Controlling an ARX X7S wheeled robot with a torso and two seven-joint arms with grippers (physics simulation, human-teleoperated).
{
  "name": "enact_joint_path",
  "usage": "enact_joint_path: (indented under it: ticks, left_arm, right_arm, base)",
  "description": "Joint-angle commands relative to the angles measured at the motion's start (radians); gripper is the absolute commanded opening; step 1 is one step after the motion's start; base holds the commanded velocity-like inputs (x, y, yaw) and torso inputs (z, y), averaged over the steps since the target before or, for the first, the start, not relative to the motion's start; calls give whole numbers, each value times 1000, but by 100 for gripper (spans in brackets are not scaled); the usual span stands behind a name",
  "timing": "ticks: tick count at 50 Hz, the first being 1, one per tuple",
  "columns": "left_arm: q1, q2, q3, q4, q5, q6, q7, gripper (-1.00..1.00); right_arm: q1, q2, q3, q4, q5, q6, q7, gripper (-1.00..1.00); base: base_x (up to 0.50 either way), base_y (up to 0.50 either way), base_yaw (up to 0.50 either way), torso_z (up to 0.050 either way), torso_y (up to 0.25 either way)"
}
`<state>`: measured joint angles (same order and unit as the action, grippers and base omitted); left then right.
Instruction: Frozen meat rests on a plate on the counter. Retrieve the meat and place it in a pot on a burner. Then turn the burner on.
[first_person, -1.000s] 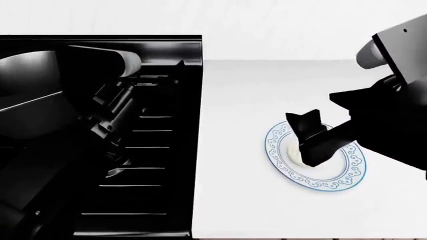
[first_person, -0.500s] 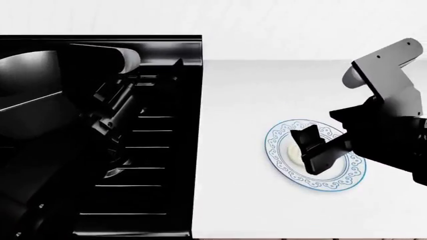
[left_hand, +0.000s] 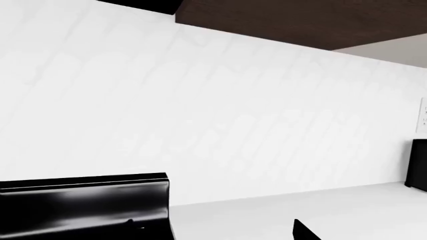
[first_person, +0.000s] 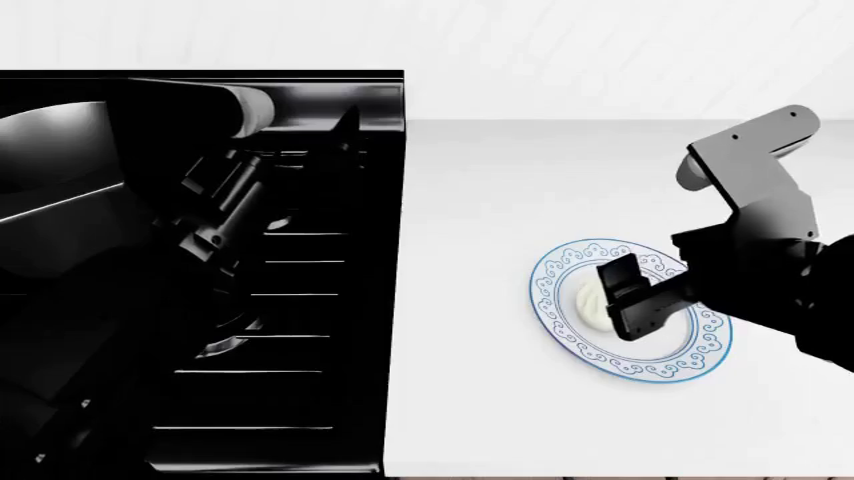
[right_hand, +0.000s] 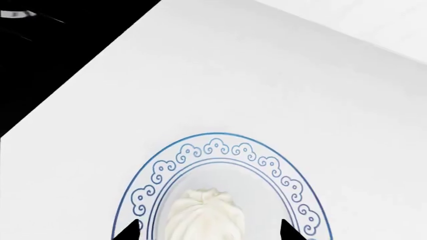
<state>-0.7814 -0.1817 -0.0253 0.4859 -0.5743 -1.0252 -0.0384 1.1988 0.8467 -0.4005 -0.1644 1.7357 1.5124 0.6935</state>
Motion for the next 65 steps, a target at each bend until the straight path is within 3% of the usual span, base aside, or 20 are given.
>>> enact_joint_path:
  ticks: [1,44,65]
  left_arm:
    - [-2,-7,6,-10,0,18,-1,100]
    - [-4,-8,16,-73,-14,49,-25,100]
    - [-5,-14,25,-89,-21,62,-32,100]
  right_arm:
    - [-2,-12,-54,22,-153,-20,-141,100]
    - [-39,-27,-235,105,-390,-152,-411,100]
    - [-35,-34,-270,132,-384,-128,-391,100]
  base:
    - [0,0,0,0,0]
    - [0,0,0,0,0]
    - [0,0,0,0,0]
